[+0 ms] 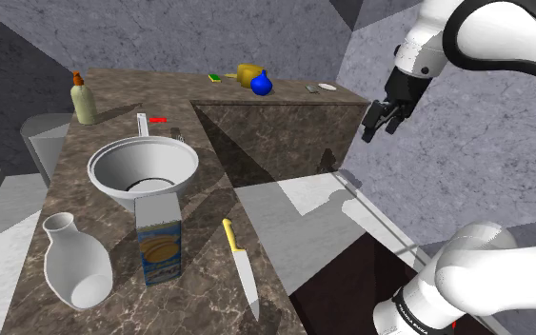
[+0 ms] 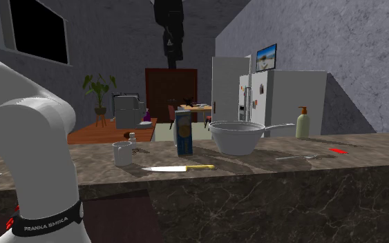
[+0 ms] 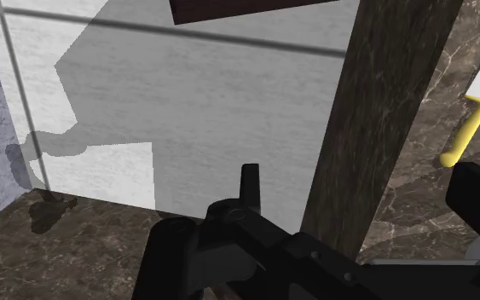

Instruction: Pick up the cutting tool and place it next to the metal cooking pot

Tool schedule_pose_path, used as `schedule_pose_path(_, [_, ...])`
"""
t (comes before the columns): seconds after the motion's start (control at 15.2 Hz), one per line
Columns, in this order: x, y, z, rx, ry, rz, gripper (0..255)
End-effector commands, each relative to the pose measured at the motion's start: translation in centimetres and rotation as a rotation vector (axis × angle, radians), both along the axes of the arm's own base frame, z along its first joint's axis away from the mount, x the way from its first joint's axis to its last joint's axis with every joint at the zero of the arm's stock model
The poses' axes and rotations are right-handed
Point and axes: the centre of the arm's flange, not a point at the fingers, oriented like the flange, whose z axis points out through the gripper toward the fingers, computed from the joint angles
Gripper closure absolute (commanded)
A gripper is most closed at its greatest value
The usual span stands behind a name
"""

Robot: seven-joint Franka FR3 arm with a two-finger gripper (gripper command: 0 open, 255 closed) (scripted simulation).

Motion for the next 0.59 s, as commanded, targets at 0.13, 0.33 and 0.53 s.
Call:
schedule_pose_path(0.13, [1.3, 1.4, -1.9, 0.005, 0.014, -0.001, 0])
schedule_pose_path(0.33, [3.1, 3.5, -4.8, 0.011, 0.034, -0.003, 0])
schedule_pose_path(0.53, [4.9, 5.6, -7.7, 0.018, 0.054, -0.005, 0])
